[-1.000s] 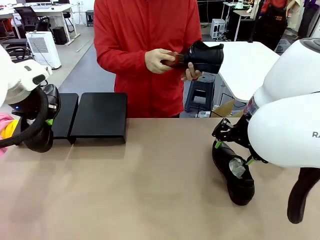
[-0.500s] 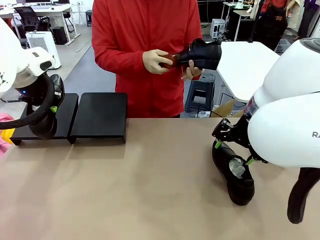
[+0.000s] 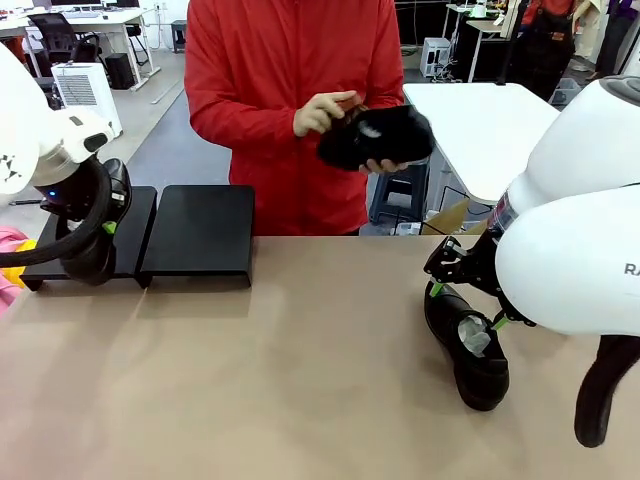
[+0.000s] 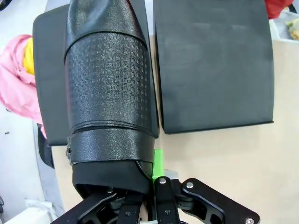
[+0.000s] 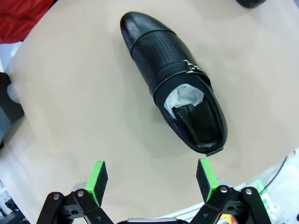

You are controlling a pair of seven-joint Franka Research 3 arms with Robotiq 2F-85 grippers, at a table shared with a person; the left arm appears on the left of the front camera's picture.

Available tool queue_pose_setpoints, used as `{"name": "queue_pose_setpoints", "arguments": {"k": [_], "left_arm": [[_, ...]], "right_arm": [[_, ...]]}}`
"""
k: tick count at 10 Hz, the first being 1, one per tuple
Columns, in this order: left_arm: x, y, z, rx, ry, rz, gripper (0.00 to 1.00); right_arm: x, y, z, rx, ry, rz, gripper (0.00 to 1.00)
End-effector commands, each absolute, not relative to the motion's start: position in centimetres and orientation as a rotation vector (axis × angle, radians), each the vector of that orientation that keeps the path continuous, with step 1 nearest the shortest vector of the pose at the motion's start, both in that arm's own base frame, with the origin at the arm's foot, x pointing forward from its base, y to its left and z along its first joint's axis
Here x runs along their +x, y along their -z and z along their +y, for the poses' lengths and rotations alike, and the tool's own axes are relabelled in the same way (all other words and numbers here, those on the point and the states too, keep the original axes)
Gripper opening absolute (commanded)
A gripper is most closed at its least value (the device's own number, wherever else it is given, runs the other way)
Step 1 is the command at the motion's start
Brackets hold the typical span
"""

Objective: Organize the shoes by placing them on the stand.
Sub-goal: Place the Shoe from the middle of the table onto the Shoes Stand.

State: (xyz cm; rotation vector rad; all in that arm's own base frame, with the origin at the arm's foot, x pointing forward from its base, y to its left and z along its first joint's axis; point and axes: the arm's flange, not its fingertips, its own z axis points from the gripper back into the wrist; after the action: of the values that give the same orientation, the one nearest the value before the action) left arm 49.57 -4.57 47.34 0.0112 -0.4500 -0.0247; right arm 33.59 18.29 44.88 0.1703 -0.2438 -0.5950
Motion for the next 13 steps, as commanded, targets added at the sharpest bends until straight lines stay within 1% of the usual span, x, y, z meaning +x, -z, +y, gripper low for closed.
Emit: {"name": "queue_pose_setpoints", "arguments": {"k": [1,4,5,6,9,13], "left_arm": [[50.6,-48.0,-3.4,0.013,-0.006,-0.452,0.00],[53.3,-48.5,1.5,0.101,-0.055,-0.574,0.00],[54.0,-48.8,2.2,0.123,-0.031,-0.614,0.00],[55.1,-48.5,2.8,0.149,0.009,-0.623,0.00],[58.7,-46.5,4.3,0.205,0.117,-0.586,0.00],[58.9,-45.1,6.0,0.201,0.090,-0.533,0.00]], "right_arm": [[33.8,-44.8,18.4,0.179,0.590,-0.251,1.00],[33.8,-44.8,18.4,0.179,0.590,-0.251,1.00],[33.8,-44.8,18.4,0.179,0.590,-0.251,1.00],[33.8,-44.8,18.4,0.179,0.590,-0.251,1.00],[33.8,-44.8,18.4,0.179,0.590,-0.251,1.00],[33.8,-44.8,18.4,0.179,0.590,-0.251,1.00]]}}
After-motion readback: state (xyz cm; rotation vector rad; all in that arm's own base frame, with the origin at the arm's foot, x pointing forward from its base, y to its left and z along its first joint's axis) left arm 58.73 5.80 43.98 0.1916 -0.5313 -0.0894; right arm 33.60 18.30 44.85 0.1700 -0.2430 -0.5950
